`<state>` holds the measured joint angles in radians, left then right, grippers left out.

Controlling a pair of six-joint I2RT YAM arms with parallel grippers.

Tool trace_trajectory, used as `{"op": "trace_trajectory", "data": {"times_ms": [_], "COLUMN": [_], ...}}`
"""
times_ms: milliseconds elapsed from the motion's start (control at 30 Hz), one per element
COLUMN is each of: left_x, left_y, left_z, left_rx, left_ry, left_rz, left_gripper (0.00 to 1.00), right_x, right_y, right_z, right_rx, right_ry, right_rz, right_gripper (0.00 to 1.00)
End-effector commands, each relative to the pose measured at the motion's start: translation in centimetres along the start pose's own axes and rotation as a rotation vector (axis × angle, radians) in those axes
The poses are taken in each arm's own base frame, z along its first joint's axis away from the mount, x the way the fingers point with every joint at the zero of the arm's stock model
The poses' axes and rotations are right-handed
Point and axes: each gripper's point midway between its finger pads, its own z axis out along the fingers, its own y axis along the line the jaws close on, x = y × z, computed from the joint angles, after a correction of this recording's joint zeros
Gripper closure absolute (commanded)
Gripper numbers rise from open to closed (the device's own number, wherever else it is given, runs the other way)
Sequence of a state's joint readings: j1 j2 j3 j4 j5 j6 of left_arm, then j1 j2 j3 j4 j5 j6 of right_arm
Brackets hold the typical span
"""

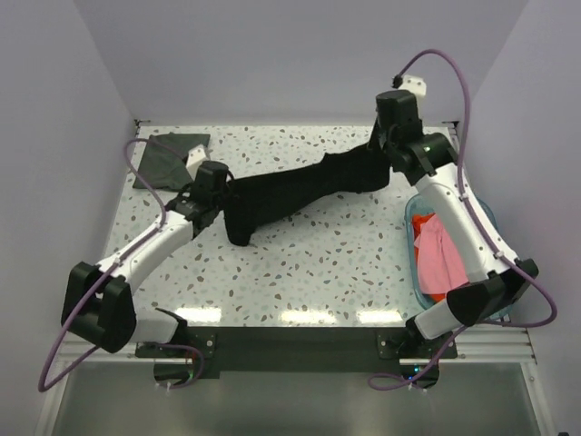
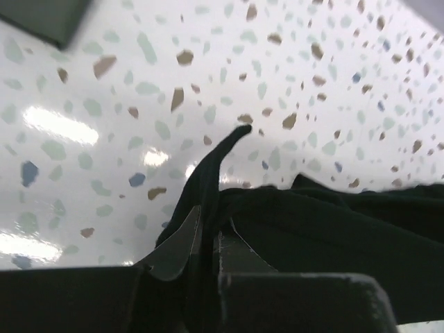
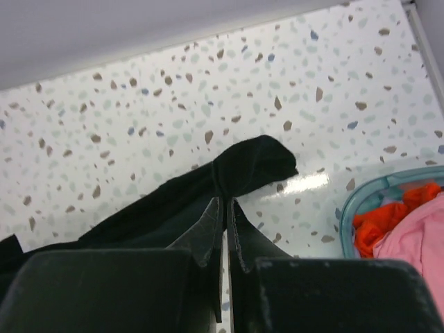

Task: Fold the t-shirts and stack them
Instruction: Flatten the tshirt out

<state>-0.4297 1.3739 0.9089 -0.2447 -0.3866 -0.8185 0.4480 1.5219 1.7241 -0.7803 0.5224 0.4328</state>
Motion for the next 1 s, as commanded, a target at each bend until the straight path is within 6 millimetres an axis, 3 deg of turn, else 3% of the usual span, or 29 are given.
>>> {"op": "trace_trajectory", "data": {"times_ms": [0, 33, 133, 167, 333, 400, 500, 567, 600, 667, 700, 733, 767, 800, 833, 900, 933, 967], "left_x": [-8.0, -9.8, -14.6, -15.5, -18.4, -18.9, -19.6, -21.5, -21.7, -24.8, -25.5, -28.3, -29.6, -29.9, -32.8, -34.5, -36.3, -36.9], "left_y": [0.8, 1.3, 1.2, 1.1, -0.8, -1.1, -1.7, -3.0, -3.2, -5.2, -6.0, -7.7, -8.7, -10.0, -11.7, -12.9, -13.6, -13.9], "left_z": [-3.3, -4.0, -6.3, -6.7, -9.6, -10.0, -8.7, -8.2, -6.6, -6.5, -4.8, -6.0, -6.2, -5.1, -7.5, -8.7, -10.9, -11.7], "left_rx": [-0.033, -0.036, -0.043, -0.040, 0.056, 0.078, 0.076, 0.104, 0.098, 0.168, 0.183, 0.225, 0.247, 0.283, 0.333, 0.362, 0.390, 0.394], "left_ry": [-0.169, -0.204, -0.300, -0.317, -0.385, -0.413, -0.430, -0.490, -0.486, -0.569, -0.576, -0.633, -0.652, -0.634, -0.699, -0.740, -0.793, -0.812], "left_rz": [-0.024, -0.037, -0.036, -0.029, 0.009, 0.010, 0.023, 0.025, 0.023, 0.025, 0.032, 0.024, 0.048, 0.079, 0.077, 0.101, 0.096, 0.113], "left_gripper": [1.00, 1.00, 1.00, 1.00, 1.00, 0.92, 0.87, 0.91, 0.95, 1.00, 1.00, 1.00, 1.00, 1.00, 1.00, 1.00, 1.00, 1.00], "right_x": [-6.2, -7.2, -9.8, -11.3, -14.0, -14.8, -15.7, -15.8, -16.7, -17.5, -18.5, -19.9, -20.8, -21.5, -22.5, -25.8, -26.3, -27.5], "right_y": [-2.5, -3.5, -4.1, -4.2, -3.5, -3.4, -2.5, -1.0, -0.3, 1.4, 1.6, 2.4, 2.6, 2.4, 2.3, 1.7, 1.4, 0.5], "right_z": [-4.0, -4.1, -5.6, -6.7, -9.4, -9.8, -8.8, -6.3, -5.5, -2.6, -2.1, -1.1, -1.3, -1.4, -1.9, -5.3, -5.9, -8.5], "right_rx": [-0.015, 0.000, -0.015, -0.027, -0.111, -0.125, -0.141, -0.150, -0.164, -0.183, -0.192, -0.202, -0.209, -0.207, -0.212, -0.237, -0.235, -0.246], "right_ry": [-0.132, -0.148, -0.207, -0.243, -0.316, -0.351, -0.371, -0.361, -0.392, -0.395, -0.417, -0.438, -0.453, -0.463, -0.491, -0.609, -0.633, -0.689], "right_rz": [0.083, 0.109, 0.162, 0.184, 0.229, 0.238, 0.232, 0.208, 0.213, 0.210, 0.222, 0.236, 0.246, 0.247, 0.257, 0.289, 0.294, 0.308], "right_gripper": [1.00, 1.00, 1.00, 1.00, 1.00, 1.00, 1.00, 1.00, 1.00, 1.00, 1.00, 1.00, 1.00, 1.00, 1.00, 1.00, 1.00, 1.00]}}
